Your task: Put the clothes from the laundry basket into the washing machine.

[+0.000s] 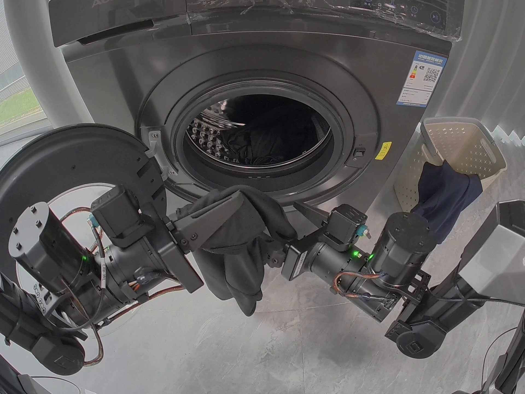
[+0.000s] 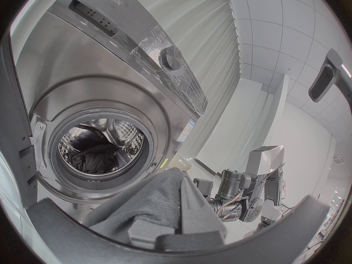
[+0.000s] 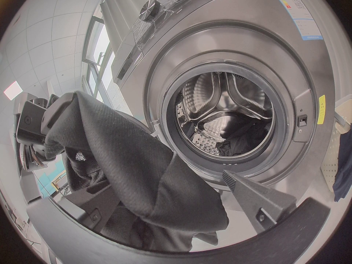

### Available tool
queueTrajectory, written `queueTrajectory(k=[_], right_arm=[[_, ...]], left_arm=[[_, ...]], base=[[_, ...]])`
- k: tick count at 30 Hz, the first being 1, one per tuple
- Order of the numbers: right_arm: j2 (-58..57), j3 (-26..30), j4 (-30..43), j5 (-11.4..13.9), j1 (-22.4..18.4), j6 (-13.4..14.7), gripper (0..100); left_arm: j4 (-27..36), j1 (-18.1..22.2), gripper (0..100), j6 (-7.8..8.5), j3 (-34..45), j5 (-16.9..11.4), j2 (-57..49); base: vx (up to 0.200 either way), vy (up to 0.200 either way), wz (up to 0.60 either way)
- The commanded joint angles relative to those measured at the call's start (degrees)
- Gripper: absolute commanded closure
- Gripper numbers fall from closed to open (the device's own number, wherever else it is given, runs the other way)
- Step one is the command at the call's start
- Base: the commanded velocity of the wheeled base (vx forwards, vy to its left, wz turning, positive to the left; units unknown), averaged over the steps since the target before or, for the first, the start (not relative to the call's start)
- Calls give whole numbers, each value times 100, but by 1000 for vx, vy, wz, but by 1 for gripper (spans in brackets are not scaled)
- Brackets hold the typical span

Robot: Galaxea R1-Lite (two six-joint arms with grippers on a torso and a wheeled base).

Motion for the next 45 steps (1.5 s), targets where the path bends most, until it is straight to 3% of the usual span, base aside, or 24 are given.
queueTrajectory(k=[1,5,6,18,21,30,31,33,45], right_arm=[[20,-155,-61,18,2,1,0],[37,-199,-87,18,2,1,0],[37,-190,-114,1,2,10,100],[-385,3,-298,9,-51,-8,100],[-587,83,-298,1,-25,1,100],[-938,487,-307,-52,248,10,100],[-1018,504,-307,-52,336,10,100],[-1070,496,-307,-61,397,19,100],[-1299,452,-307,-96,450,36,100]], left_arm=[[3,1,100,-1,4,1,16],[3,9,100,-1,4,1,24],[3,27,100,-10,4,1,33],[3,53,100,-36,-40,1,121],[3,53,100,-150,-31,-8,147],[-5,36,100,-185,-40,-52,244],[3,53,0,-194,-75,-79,253],[3,80,0,-221,-128,-166,314],[3,150,0,-168,-93,-87,1088]], base=[[0,0,0],[0,0,0],[0,0,0],[0,0,0],[0,0,0],[0,0,0],[0,0,0],[0,0,0],[0,0,0]])
